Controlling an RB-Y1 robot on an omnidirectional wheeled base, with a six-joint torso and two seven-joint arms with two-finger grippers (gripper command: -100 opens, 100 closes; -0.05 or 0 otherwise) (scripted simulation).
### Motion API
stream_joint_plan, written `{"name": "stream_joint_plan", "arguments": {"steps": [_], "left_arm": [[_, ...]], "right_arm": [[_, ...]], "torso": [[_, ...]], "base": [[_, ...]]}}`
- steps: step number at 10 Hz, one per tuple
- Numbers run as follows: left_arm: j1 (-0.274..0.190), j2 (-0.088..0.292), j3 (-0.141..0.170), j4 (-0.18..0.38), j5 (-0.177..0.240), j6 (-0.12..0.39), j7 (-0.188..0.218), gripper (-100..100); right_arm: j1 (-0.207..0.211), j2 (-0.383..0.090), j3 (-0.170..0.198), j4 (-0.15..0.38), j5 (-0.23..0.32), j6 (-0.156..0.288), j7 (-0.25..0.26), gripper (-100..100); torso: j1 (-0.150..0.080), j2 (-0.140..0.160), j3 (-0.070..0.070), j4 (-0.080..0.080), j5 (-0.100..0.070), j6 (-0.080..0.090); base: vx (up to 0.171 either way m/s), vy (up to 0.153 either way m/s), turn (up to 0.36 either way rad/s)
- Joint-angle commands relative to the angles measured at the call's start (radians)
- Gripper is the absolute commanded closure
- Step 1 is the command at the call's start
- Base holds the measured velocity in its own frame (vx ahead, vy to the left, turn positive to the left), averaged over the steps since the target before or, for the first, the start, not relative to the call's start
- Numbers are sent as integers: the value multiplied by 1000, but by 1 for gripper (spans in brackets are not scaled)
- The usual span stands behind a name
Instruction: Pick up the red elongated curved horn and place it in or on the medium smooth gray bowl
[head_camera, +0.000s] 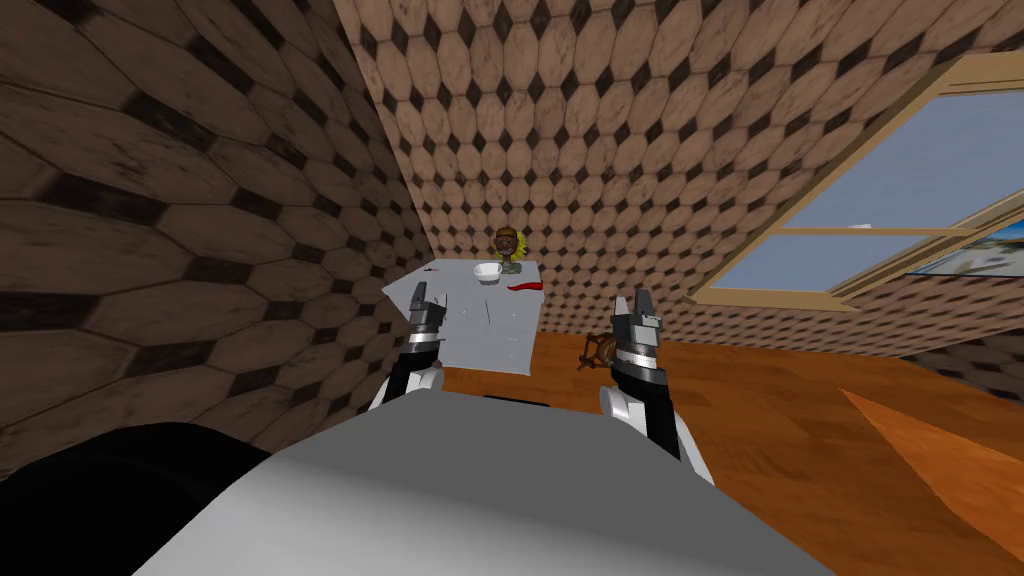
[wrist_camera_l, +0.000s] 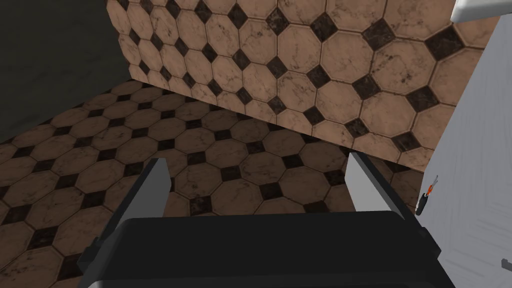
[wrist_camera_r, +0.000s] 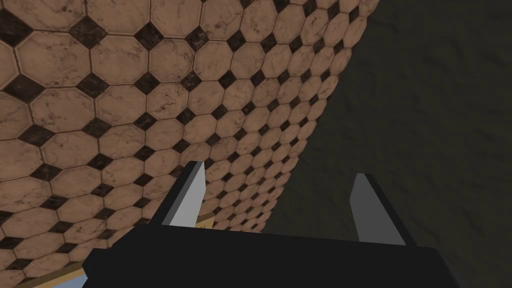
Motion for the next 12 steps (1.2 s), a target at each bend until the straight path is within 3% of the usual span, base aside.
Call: {"name": "stream_joint_plan", "arguments": {"steps": [1, 5, 6, 8, 11, 12], "left_arm": [[0, 0, 0, 0, 0, 0, 0, 0], [0, 0, 0, 0, 0, 0, 0, 0], [0, 0, 0, 0, 0, 0, 0, 0], [0, 0, 0, 0, 0, 0, 0, 0], [0, 0, 0, 0, 0, 0, 0, 0], [0, 0, 0, 0, 0, 0, 0, 0]], "right_arm": [[13, -30, 7, 13, 11, 1, 4, -100], [86, -143, 46, 93, 70, 4, 24, -100], [86, -153, 46, 93, 70, 4, 24, -100], [138, -218, 74, 151, 111, 6, 39, -100], [166, -281, 90, 191, 133, 6, 48, -100], [196, -321, 106, 228, 156, 6, 57, -100]], "torso": [[0, 0, 0, 0, 0, 0], [-2, 0, 0, 0, -1, 0], [-2, 0, 0, 0, -1, 0], [-1, 0, 0, 0, 0, 0], [-2, 0, 0, 0, 0, 0], [-2, 0, 0, 0, 0, 0]], "base": [[1, -6, 91], [3, -25, 168], [6, -20, 69], [5, -16, 231], [2, -20, 118], [3, -13, 183]]}}
